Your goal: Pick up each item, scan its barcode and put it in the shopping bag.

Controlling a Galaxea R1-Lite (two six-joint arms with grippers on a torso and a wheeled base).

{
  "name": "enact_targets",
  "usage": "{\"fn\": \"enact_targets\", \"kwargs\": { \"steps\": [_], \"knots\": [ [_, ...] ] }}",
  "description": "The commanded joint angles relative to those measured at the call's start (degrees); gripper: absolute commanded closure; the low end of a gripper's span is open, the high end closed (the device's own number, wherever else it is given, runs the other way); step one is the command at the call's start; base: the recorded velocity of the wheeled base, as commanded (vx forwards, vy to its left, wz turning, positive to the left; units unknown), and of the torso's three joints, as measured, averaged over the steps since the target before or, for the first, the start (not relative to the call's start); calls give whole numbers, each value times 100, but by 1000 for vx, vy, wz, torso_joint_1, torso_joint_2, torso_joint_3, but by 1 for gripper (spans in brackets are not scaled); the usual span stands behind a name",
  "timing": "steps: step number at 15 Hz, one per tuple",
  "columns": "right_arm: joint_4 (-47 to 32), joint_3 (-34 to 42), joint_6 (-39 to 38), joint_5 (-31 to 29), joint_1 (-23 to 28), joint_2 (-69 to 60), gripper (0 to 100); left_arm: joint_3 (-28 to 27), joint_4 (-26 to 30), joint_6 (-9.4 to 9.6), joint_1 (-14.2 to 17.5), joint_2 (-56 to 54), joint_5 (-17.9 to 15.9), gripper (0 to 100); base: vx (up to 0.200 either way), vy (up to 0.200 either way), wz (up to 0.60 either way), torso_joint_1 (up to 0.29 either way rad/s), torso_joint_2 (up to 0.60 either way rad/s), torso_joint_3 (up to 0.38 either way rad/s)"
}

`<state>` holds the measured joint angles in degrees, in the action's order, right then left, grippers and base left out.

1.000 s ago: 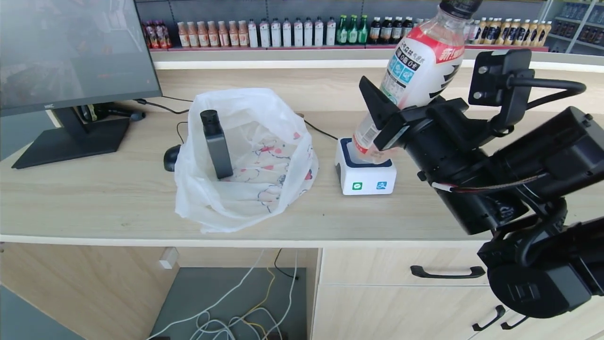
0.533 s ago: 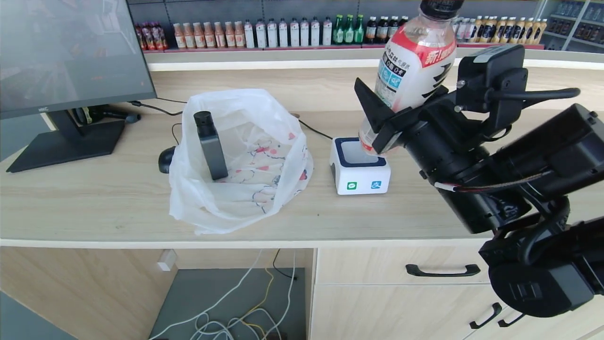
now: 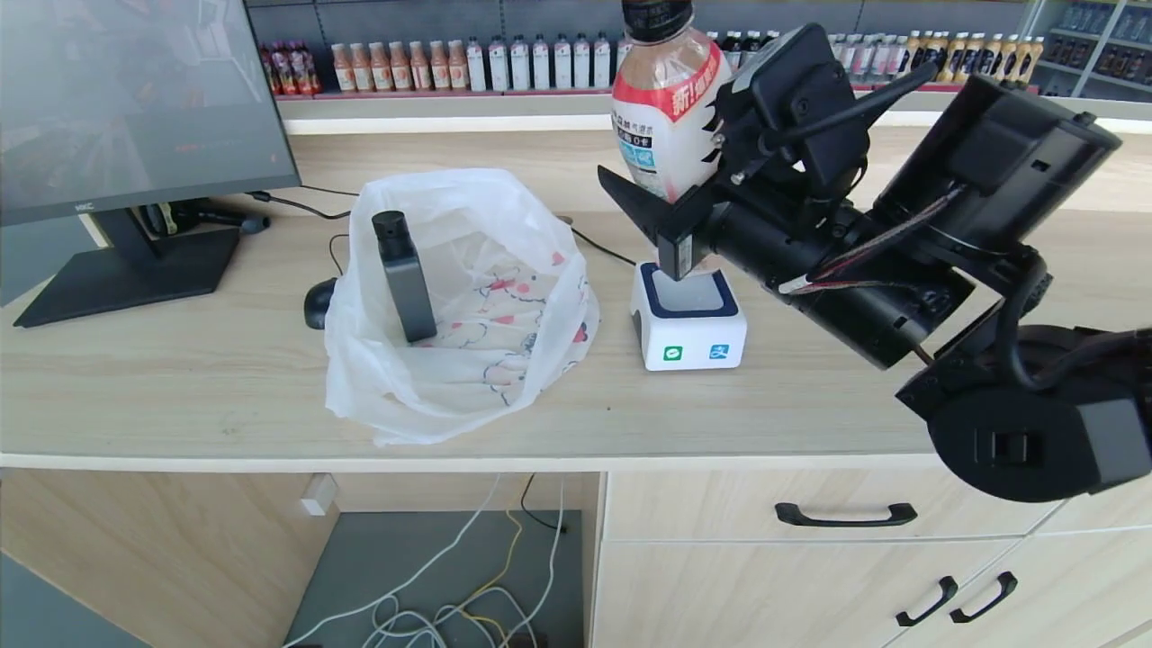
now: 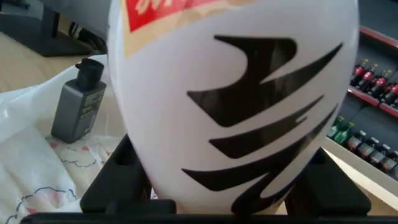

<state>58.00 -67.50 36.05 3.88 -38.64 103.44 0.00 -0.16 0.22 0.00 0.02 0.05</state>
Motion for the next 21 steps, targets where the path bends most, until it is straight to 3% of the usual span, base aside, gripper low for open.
{"fn": "enact_targets", "kwargs": {
  "steps": [1,8,12,18,21],
  "knots": [
    [-325,-431,236,166,41,1,100,0,-2,4,0,-2,4,0,0,0,0,0,0,0],
    [-580,-492,1493,878,252,80,100,0,-2,-4,0,-2,4,0,0,0,0,0,0,0],
    [-500,-519,2038,1731,630,212,100,0,-2,4,0,-2,4,0,0,0,0,0,0,0],
    [-500,-501,2556,2820,762,537,100,0,-2,4,0,-2,-5,0,0,0,0,0,0,0],
    [-509,-501,2759,3295,1166,660,100,0,-2,-4,0,-2,-5,0,0,0,0,0,0,0]
  ]
}}
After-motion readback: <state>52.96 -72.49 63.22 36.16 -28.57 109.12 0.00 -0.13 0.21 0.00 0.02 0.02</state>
